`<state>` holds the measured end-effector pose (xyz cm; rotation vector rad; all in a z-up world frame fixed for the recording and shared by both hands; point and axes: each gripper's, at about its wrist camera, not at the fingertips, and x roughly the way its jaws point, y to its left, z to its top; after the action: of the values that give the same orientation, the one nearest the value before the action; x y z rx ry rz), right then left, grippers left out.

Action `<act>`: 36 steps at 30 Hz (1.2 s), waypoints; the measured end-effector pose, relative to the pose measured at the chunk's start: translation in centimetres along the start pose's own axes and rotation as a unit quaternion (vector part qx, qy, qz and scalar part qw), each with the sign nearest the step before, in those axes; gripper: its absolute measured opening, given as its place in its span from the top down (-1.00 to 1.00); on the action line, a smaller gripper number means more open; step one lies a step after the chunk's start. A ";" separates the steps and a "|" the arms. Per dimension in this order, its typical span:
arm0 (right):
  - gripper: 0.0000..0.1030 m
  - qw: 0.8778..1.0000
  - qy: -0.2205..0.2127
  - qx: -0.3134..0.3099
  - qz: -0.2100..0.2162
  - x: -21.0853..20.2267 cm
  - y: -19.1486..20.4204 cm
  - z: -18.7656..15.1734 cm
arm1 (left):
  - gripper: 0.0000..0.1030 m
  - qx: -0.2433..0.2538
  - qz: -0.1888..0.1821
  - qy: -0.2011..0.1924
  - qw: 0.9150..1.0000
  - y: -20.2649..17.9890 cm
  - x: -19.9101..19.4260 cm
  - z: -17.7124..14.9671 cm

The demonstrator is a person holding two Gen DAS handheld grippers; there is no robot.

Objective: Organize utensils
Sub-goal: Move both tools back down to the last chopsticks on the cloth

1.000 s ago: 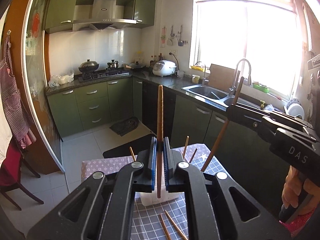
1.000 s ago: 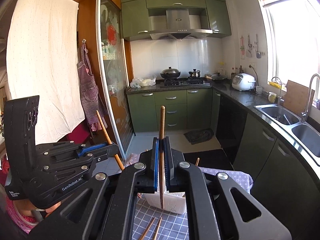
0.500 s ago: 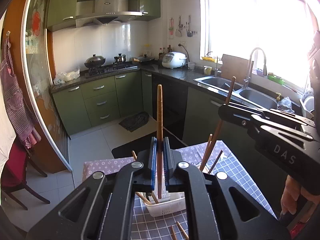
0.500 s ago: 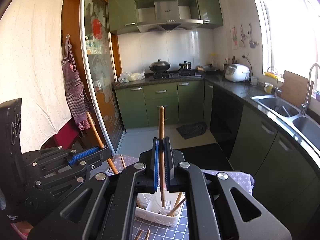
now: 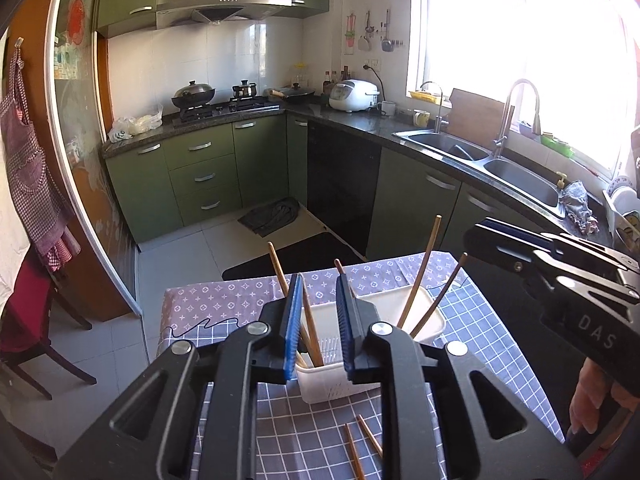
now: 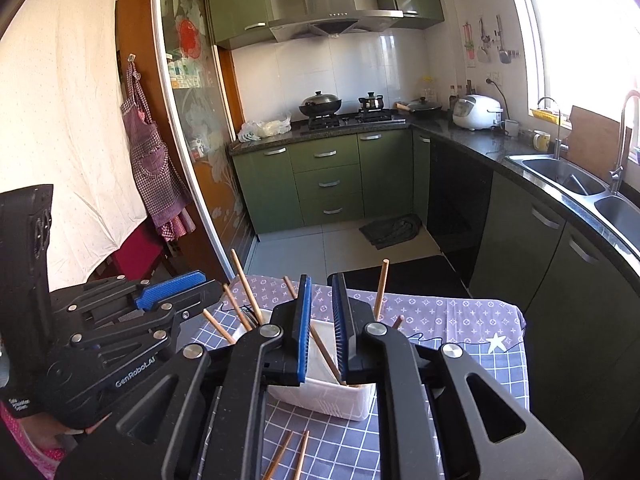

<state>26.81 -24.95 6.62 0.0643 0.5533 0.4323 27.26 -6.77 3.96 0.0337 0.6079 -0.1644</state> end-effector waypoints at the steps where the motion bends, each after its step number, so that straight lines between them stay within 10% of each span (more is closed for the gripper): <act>1: 0.53 1.000 -0.006 0.002 0.001 -1.3 0.1 -0.4 | 0.67 0.001 0.000 -0.002 1.000 -0.1 -0.6 -0.1; 11: 0.17 0.996 0.057 0.015 -0.063 -5.8 -0.7 -12.2 | 0.34 -0.003 -0.023 0.105 0.994 -1.0 -1.4 -8.8; 20: 0.13 0.982 0.144 0.099 -0.065 -2.8 -5.3 -21.6 | 0.30 -0.040 -0.051 0.283 0.957 -2.5 6.9 -16.8; 36: 0.06 0.977 0.158 0.132 -0.058 -2.4 -7.5 -23.2 | 0.64 -0.047 0.005 0.320 0.946 -4.7 11.9 -18.3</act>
<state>15.75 -34.04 -13.25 0.2206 0.9212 0.2526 25.79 -11.63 -17.76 -0.0045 1.2649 -0.1128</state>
